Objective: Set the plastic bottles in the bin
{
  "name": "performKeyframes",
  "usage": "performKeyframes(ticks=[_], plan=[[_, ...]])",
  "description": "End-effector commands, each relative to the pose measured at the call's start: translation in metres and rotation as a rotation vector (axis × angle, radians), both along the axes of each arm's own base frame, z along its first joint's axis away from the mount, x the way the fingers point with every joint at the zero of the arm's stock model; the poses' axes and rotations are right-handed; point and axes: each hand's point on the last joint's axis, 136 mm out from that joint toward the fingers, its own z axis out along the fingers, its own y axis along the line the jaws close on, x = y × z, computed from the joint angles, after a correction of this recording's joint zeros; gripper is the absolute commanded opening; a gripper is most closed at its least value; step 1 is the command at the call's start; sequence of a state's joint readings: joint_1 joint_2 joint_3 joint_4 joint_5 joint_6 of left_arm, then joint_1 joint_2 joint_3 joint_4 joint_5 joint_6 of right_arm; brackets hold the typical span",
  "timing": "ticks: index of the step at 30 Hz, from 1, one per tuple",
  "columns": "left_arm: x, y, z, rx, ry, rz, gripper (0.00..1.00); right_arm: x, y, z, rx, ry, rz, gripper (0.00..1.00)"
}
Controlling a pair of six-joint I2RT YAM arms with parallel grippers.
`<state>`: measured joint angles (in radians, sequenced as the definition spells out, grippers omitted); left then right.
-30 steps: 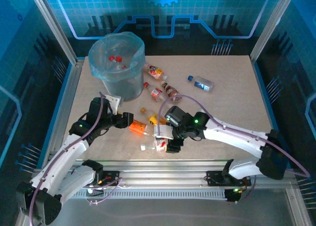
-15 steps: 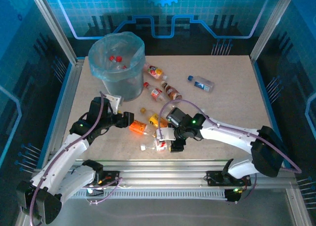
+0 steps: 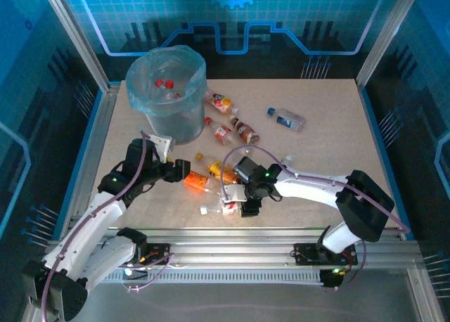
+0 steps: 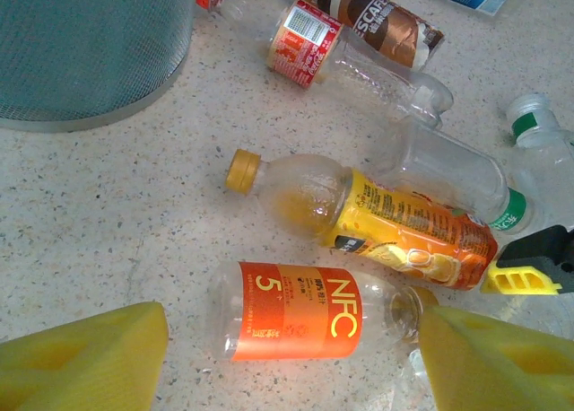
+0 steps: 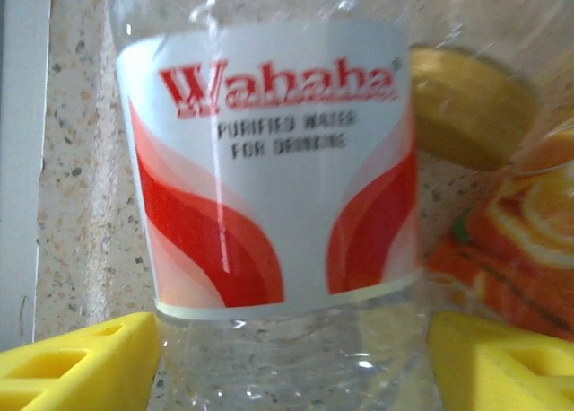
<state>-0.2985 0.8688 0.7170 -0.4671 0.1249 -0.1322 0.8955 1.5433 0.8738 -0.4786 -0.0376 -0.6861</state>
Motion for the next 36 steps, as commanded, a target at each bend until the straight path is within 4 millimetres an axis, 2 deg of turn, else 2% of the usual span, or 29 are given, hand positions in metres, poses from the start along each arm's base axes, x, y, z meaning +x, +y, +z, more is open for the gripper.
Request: performKeyframes(ticks=[1,7,11,13,18,22,23,27,31,36], plan=[[-0.001,-0.001,0.008,0.003,-0.014,-0.010,0.75,-0.005,-0.006,-0.012,-0.022,0.033,0.010,0.77],[0.000,-0.002,0.010,0.007,-0.015,-0.012,0.75,-0.005,-0.004,-0.006,-0.010,0.033,0.001,0.67],[0.002,-0.003,0.026,-0.008,-0.043,-0.011,0.75,-0.007,-0.005,0.012,0.018,0.020,-0.008,0.57],[0.004,-0.005,0.044,-0.031,-0.079,-0.012,0.75,-0.010,-0.006,0.025,0.044,0.014,-0.013,0.55],[0.013,-0.013,0.107,-0.110,-0.219,-0.027,0.77,-0.017,-0.011,0.063,0.136,-0.019,-0.025,0.53],[0.017,-0.024,0.157,-0.193,-0.336,-0.067,0.79,-0.010,-0.015,0.100,0.278,-0.024,-0.123,0.53],[0.016,-0.028,0.171,-0.227,-0.365,-0.088,0.79,-0.002,-0.012,0.124,0.352,-0.032,-0.161,0.53],[0.007,-0.051,0.218,-0.378,-0.461,-0.216,0.78,0.010,-0.021,0.174,0.554,0.002,-0.275,0.52],[-0.015,-0.074,0.250,-0.503,-0.513,-0.399,0.75,0.015,-0.027,0.215,0.700,0.029,-0.317,0.52],[-0.031,-0.099,0.265,-0.564,-0.502,-0.534,0.74,0.011,-0.022,0.254,0.818,0.084,-0.319,0.52]])
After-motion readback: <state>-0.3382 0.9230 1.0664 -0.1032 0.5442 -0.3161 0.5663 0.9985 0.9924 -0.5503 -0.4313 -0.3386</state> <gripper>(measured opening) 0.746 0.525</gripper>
